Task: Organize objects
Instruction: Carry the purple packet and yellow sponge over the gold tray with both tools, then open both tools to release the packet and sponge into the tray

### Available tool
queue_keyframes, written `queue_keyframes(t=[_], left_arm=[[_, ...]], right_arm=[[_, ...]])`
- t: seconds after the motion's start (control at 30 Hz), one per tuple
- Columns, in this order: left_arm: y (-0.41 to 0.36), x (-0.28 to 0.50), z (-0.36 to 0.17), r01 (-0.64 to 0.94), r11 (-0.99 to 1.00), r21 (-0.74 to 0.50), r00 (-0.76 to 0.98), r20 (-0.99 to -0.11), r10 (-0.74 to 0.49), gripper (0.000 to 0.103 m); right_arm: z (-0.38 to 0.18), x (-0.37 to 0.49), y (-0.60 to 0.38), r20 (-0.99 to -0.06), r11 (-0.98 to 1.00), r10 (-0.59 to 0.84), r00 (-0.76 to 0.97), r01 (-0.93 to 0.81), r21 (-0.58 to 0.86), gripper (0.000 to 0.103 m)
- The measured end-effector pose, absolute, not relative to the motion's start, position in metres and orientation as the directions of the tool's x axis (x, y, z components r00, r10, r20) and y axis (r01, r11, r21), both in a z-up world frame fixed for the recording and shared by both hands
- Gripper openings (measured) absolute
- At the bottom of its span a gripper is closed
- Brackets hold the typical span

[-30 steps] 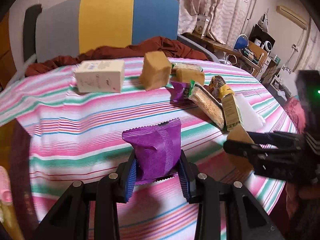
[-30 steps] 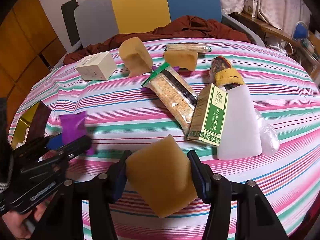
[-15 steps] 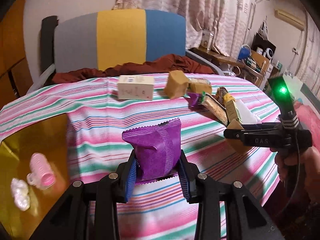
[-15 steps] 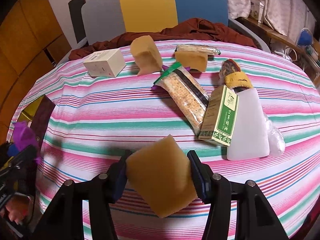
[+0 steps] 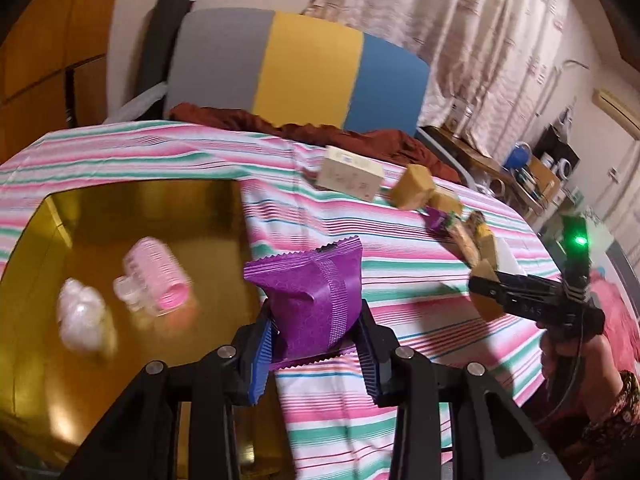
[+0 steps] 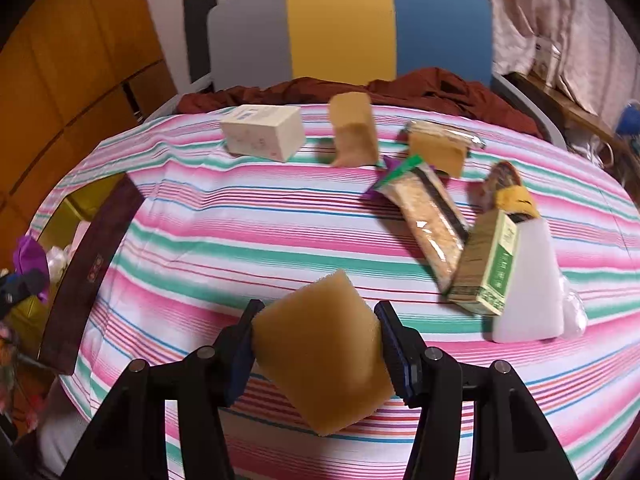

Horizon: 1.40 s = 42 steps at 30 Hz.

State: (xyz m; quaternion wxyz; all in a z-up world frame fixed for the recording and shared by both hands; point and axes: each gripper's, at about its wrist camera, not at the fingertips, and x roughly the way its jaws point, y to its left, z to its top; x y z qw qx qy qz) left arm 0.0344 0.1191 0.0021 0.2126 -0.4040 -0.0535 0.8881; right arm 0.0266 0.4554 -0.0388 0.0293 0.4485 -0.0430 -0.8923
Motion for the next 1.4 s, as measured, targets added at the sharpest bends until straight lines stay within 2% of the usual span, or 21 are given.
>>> queue_keyframes(t=[0.33, 0.57, 0.87, 1.17, 1.4], left_arm=[[0.046, 0.030, -0.015, -0.172, -0.942, -0.288, -0.603, -0.725, 0.331, 0.037], [-0.004, 0.024, -0.016, -0.064, -0.961, -0.270, -0.640, -0.727, 0.248, 0.037], [-0.055, 0.013, -0.034, 0.074, -0.958, -0.276, -0.628, -0.760, 0.171, 0.037], [-0.070, 0.006, -0.059, 0.114, -0.973, -0.198, -0.575, -0.813, 0.098, 0.037], [-0.076, 0.000, -0.066, 0.132, -0.969, -0.207, -0.554, -0.826, 0.101, 0.038]], right_arm=[[-0.033, 0.034, 0.412, -0.765, -0.990, -0.139, -0.628, 0.095, 0.102, 0.057], [-0.015, 0.040, 0.346, -0.714, -0.955, -0.297, -0.634, 0.215, 0.206, 0.057], [0.007, 0.053, 0.235, -0.659, -0.883, -0.442, -0.609, 0.424, 0.200, 0.057], [-0.001, 0.052, 0.167, -0.679, -0.827, -0.507, -0.531, 0.521, 0.210, 0.057], [-0.013, 0.044, 0.139, -0.706, -0.814, -0.508, -0.493, 0.544, 0.206, 0.058]])
